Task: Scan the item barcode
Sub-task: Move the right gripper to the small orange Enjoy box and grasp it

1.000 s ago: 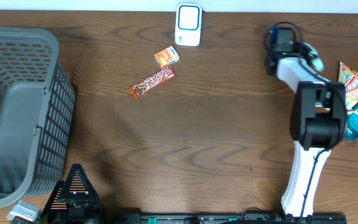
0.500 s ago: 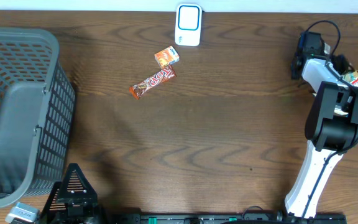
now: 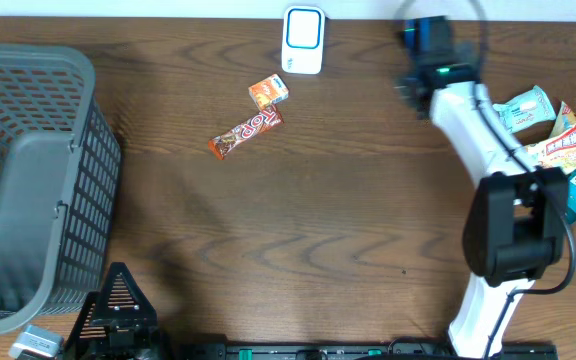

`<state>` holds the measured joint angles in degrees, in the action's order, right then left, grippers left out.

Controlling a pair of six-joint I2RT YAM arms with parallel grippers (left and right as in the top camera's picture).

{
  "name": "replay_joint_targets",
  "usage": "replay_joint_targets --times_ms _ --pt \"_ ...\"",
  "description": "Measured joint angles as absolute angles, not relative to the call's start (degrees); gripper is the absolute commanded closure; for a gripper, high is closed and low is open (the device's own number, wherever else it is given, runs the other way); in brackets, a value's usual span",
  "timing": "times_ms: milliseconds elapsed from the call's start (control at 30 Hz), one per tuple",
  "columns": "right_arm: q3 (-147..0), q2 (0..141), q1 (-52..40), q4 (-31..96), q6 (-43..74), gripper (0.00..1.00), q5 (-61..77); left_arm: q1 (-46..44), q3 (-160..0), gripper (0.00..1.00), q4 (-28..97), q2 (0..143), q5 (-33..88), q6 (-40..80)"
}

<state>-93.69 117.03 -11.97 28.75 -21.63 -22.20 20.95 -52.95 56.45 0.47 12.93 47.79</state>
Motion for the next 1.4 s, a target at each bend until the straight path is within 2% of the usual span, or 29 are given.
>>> replay_joint_targets --times_ms 167,367,433,567,667,833,900,1267,1400 --pt "-93.69 118.34 -19.55 26.57 -18.52 0.01 -0.32 20.95 -52.95 0.02 56.45 0.47 12.91 48.01" --pt "-93.67 121.43 -26.02 16.51 -13.93 0.01 8.32 20.95 -52.95 0.02 56.47 0.47 12.93 48.25" --pt "-93.67 123.96 -28.75 12.40 -12.73 0.02 9.04 20.97 -52.95 0.02 56.42 0.47 12.91 48.25" --pt "-93.58 127.11 -32.25 5.41 -10.74 0.16 6.74 20.95 -52.95 0.02 56.47 0.47 12.93 48.27" --pt "-93.58 128.38 -33.74 0.78 -9.65 0.16 5.17 20.95 -52.95 0.02 56.45 0.47 12.93 48.25" --pt "-93.58 130.65 -33.74 -7.51 -6.90 0.34 1.65 20.95 -52.95 0.02 56.45 0.47 12.93 48.27" --pt "-93.58 132.27 -33.54 -9.93 -5.72 0.39 -0.08 20.97 -52.95 0.02 56.42 0.47 12.93 48.25" --pt "-93.58 136.51 -33.06 -14.17 -3.25 0.46 -2.55 20.95 -52.95 0.02 56.45 0.47 12.93 48.27" --pt "-93.58 137.03 -33.01 -13.76 -2.76 0.59 -2.68 20.95 -52.95 0.02 56.45 0.47 12.93 48.27"
